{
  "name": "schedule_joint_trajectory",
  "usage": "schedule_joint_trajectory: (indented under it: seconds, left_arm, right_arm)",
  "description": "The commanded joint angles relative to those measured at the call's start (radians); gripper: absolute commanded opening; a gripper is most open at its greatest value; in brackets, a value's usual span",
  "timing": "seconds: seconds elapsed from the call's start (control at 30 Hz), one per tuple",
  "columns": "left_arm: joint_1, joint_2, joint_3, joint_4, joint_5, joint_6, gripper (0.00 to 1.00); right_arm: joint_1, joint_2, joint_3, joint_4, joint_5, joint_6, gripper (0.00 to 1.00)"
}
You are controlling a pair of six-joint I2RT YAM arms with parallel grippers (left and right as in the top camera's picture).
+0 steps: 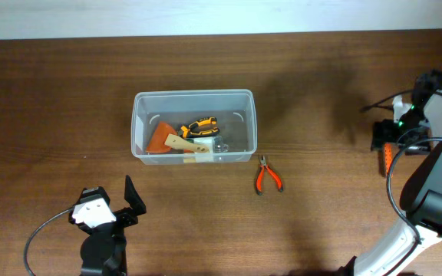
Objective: Pack container
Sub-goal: 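Move the right gripper to the orange ribbed stick and grasp it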
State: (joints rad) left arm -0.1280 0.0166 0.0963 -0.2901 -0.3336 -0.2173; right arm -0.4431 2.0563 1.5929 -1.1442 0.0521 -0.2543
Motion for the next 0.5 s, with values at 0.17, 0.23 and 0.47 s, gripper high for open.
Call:
schedule_joint_trajectory:
  seconds: [0.17,0.23,0.47]
  left_arm:
    - [-0.003,-0.005,-0.003,-0.002,-0.003,0.009,0.99]
    - [-0.003,-0.005,-0.003,-0.002,-0.003,0.009,0.99]
    - [-0.003,-0.005,-0.003,-0.002,-0.003,0.009,0.99]
  right_arm:
    - [-0.004,-0.019,-0.121,0.128,0.016,-0.003,0.85]
    - [-0.004,-0.019,-0.148,0.163,0.016,-0.003,0.85]
    - [-0.005,-0.018,-0.18,0.226,0.016,-0.003,0.78]
